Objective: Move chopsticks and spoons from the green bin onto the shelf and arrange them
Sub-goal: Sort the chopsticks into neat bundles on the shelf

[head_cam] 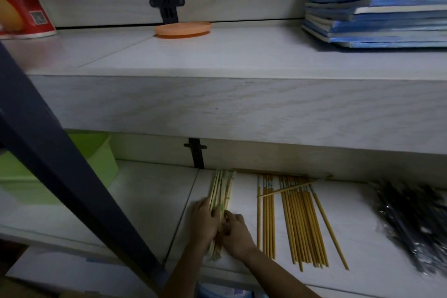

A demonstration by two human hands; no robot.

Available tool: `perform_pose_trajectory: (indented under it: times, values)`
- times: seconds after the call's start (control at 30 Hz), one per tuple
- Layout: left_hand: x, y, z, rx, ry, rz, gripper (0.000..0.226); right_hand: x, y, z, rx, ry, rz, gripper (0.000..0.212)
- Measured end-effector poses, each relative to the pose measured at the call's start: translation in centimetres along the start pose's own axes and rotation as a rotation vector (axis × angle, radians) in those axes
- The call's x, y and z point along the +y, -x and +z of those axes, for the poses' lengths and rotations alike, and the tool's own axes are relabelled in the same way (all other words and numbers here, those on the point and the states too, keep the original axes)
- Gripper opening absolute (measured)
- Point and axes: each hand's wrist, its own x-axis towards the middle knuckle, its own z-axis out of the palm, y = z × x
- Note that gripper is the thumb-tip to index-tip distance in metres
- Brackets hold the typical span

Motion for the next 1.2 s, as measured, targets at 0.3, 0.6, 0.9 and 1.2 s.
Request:
perform_pose_trajectory:
  times: [0.3, 0.6, 0.9, 1.2]
  values:
    - [-1.9, 1.5, 1.3, 0.031, -0.047, 0.132, 0.047, -0.5, 0.9, -0.6, -0.034, 0.090, -0.062, 0.034]
    - [2.6, 0.7, 0.4, 0.125, -0.272, 0.259, 0.035, 1.7, 2.1, -7.8, 0.158, -0.045, -0.072, 0.029]
    - [8.0, -3.1, 3.5, -0.082, -0.339, 0.394, 0.041, 7.1, 1.1, -15.5, 0.470, 0.132, 0.215, 0.030]
    - [11.0, -6.4, 5.8, -0.185, -0.394, 0.478, 0.040, 7.5, -1.4, -16.6, 0.202, 0.557, 0.228, 0.048]
